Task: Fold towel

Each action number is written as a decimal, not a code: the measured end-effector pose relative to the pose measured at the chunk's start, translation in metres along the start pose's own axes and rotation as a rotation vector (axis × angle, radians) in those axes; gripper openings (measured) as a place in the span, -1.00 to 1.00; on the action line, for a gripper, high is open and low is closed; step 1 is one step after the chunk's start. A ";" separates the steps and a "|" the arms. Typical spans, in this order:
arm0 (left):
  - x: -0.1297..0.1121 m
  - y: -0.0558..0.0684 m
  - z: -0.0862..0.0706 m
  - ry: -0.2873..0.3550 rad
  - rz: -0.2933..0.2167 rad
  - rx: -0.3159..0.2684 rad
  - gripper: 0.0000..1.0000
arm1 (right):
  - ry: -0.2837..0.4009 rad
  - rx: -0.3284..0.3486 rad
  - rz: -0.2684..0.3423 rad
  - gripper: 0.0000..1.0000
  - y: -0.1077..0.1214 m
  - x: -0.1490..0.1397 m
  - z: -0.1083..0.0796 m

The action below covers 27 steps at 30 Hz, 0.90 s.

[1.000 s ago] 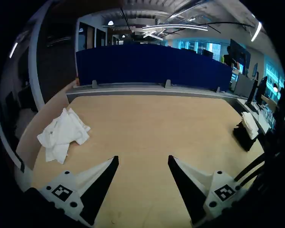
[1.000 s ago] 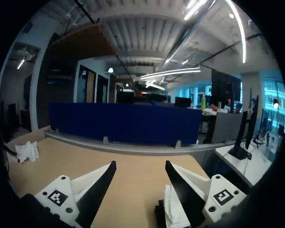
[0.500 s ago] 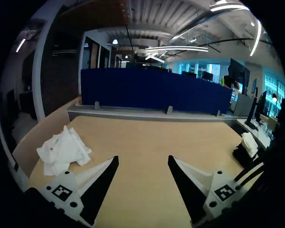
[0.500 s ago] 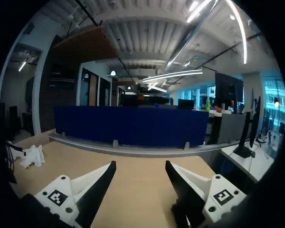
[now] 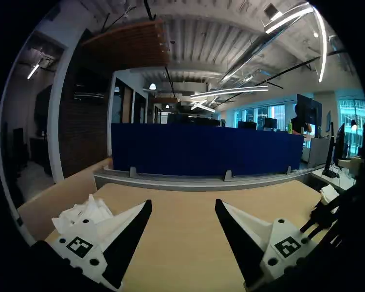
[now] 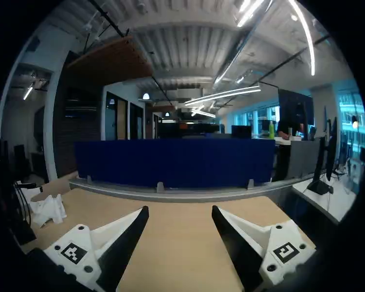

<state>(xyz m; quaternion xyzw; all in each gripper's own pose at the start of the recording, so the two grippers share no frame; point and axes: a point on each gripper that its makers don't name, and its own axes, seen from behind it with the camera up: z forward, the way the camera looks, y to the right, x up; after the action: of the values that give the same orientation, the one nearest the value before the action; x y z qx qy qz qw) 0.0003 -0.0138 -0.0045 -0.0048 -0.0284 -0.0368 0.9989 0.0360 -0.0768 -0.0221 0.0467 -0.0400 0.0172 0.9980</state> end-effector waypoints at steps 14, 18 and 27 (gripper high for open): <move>-0.016 -0.009 0.012 0.051 0.008 -0.010 0.92 | -0.045 0.027 0.057 1.00 -0.028 0.002 0.010; -0.029 -0.012 0.019 0.062 -0.002 -0.004 0.93 | -0.043 0.029 0.065 1.00 -0.037 0.002 0.016; -0.068 -0.028 0.031 0.082 -0.016 0.036 0.92 | -0.085 0.060 -0.001 1.00 -0.060 -0.012 0.028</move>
<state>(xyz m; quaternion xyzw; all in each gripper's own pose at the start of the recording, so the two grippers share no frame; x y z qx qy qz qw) -0.0714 -0.0367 0.0224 0.0152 0.0121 -0.0447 0.9988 0.0241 -0.1392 -0.0007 0.0775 -0.0820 0.0158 0.9935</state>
